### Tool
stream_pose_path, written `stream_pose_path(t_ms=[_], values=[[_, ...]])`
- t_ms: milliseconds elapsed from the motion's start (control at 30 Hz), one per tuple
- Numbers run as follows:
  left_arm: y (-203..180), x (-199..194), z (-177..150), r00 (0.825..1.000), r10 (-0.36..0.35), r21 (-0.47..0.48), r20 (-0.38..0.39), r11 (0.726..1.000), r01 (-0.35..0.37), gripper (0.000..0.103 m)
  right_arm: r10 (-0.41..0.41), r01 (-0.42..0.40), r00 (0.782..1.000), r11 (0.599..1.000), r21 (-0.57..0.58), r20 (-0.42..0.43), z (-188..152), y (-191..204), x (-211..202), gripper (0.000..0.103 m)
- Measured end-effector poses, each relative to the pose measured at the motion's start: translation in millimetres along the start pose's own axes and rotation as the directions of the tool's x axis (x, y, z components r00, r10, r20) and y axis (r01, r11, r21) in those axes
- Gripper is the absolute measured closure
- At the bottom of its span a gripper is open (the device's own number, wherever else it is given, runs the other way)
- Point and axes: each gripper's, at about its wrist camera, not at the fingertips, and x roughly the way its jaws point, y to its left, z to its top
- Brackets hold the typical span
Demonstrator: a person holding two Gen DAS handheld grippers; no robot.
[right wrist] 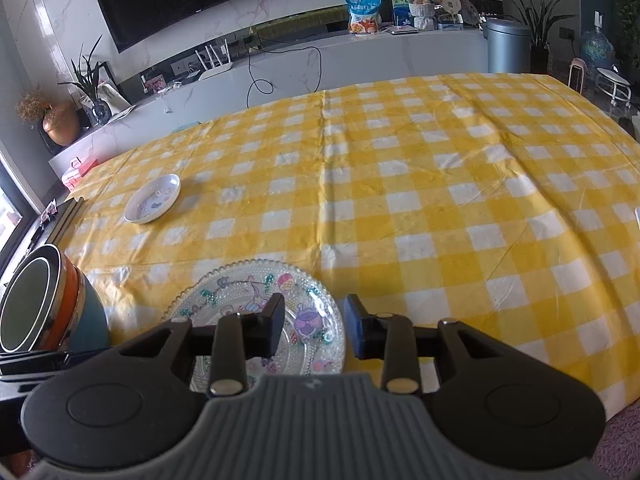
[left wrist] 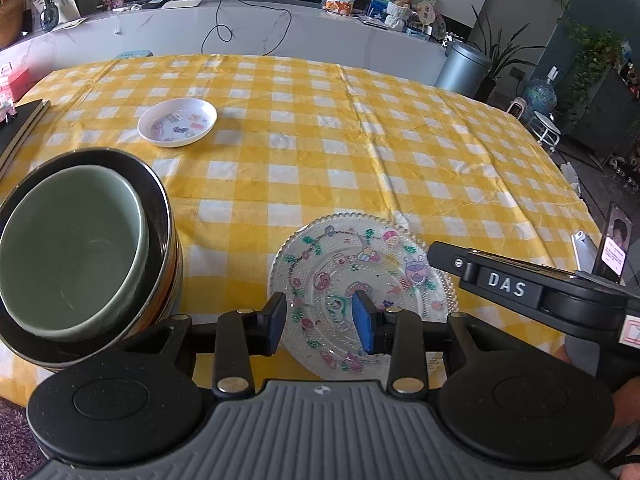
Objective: Organize plates and bowls
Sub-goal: 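Move both tools to the small white sticker dish and grip its rim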
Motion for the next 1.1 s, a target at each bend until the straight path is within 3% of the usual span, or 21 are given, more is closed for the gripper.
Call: stream_pose_path(t_ms=[200,433,600,800,1100], values=[[8.3,-23.2,28.7,0.998,-0.067,0.02,0.008,0.998,0.067,0.061,0.013,-0.011,1.0,0.998,-0.055,0.029,20.7,15.8,-0.8,0.065],[46.2,-32.1,78.2,0.999,-0.038,0.067,-0.006,0.997,0.038,0.061,0.089,-0.085,0.996,0.989,-0.117,0.03,50.0,47.5,6.7,0.058],[76.5,-31.4,107.3,0.999,0.037,0.118,-0.012,0.992,-0.036,0.061,0.109,-0.109,0.994,0.975,-0.191,-0.012,67.4,78.8,24.6,0.057],[112.6,-15.1,141.3,0.998,0.038,0.134,-0.039,0.99,-0.033,0.061,0.128,-0.142,0.989,0.957,-0.254,-0.07,83.8,113.4,55.0,0.057],[158.5,32.3,172.7,0.996,0.056,0.192,-0.07,0.98,-0.042,0.061,0.133,-0.168,0.98,0.952,-0.257,-0.148,107.5,153.7,114.8,0.057]])
